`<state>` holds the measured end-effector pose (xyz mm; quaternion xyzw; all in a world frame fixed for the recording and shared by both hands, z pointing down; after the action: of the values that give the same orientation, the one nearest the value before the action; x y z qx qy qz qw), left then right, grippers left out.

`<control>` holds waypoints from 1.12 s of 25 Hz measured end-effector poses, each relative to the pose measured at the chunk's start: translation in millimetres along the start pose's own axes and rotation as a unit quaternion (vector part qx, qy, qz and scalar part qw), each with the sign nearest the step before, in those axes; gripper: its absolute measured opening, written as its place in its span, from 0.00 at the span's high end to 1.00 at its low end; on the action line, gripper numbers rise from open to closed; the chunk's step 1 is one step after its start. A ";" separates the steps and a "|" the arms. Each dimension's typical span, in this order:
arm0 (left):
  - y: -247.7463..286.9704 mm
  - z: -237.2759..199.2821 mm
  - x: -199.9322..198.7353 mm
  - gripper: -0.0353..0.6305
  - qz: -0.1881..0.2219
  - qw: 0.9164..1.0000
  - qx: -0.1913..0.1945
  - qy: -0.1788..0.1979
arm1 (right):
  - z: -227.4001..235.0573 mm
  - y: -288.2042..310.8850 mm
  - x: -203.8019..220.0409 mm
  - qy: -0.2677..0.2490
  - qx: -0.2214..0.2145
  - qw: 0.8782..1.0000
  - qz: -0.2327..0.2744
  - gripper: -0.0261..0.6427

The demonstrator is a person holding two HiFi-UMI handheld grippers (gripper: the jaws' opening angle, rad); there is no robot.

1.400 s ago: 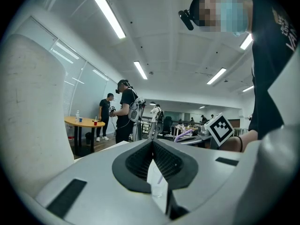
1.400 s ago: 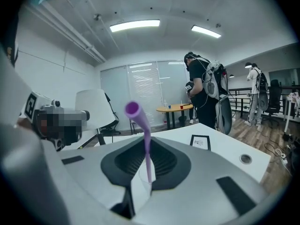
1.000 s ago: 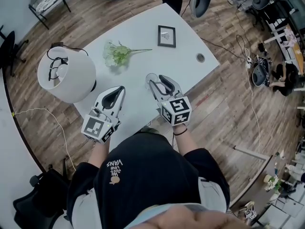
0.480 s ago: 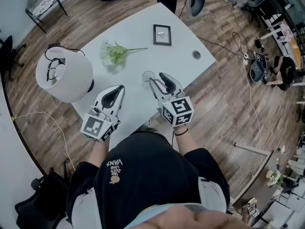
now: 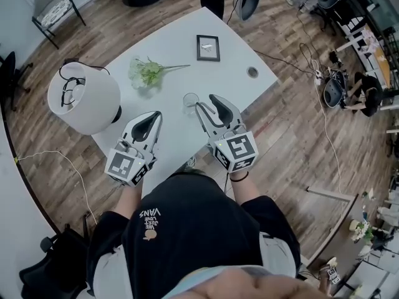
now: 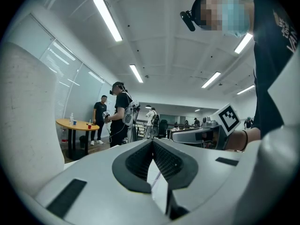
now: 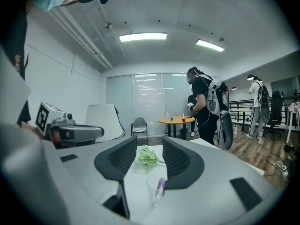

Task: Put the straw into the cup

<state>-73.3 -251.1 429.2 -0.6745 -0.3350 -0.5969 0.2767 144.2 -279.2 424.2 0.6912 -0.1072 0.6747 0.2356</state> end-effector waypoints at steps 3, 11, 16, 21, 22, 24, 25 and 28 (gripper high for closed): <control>-0.5 2.3 -1.6 0.93 0.003 1.000 0.002 0.002 | -7.0 -9.0 -6.9 -0.005 -0.006 1.000 0.014 0.72; -4.3 9.6 -7.6 0.93 0.008 1.000 0.010 0.011 | -25.7 -25.4 6.7 0.004 -0.008 1.000 0.005 0.86; -5.2 14.7 -7.6 0.93 0.008 1.000 0.015 0.014 | -28.7 -34.4 10.9 0.007 0.005 1.000 0.009 0.91; -5.5 17.8 -8.4 0.93 0.008 1.000 0.016 0.014 | -29.0 -38.3 13.7 0.008 0.007 1.000 0.000 0.94; -5.6 18.5 -8.2 0.93 0.008 1.000 0.016 0.014 | -28.9 -39.0 14.4 0.008 0.008 1.000 -0.002 0.94; -5.8 19.3 -7.6 0.93 0.008 1.000 0.016 0.014 | -28.7 -39.9 15.8 0.008 0.007 1.000 -0.005 0.94; -6.0 19.3 -7.2 0.93 0.008 1.000 0.016 0.014 | -28.7 -40.0 16.3 0.009 0.007 1.000 -0.006 0.94; -6.7 18.6 -6.3 0.93 0.009 1.000 0.014 0.013 | -28.4 -40.2 16.8 0.010 0.009 1.000 -0.006 0.94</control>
<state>-67.3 -233.3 420.2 -0.6657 -0.3338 -0.5982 0.2960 139.0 -228.2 432.9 0.6872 -0.0950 0.6810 0.2344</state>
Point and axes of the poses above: the fingertips, and each gripper's own axes: y forward along the fingers, z to its right, x out of its underside, the point moved 8 cm from there along -y, backward along the fingers, and after that the axes turned 8 degrees about x, right-handed, at the moved point
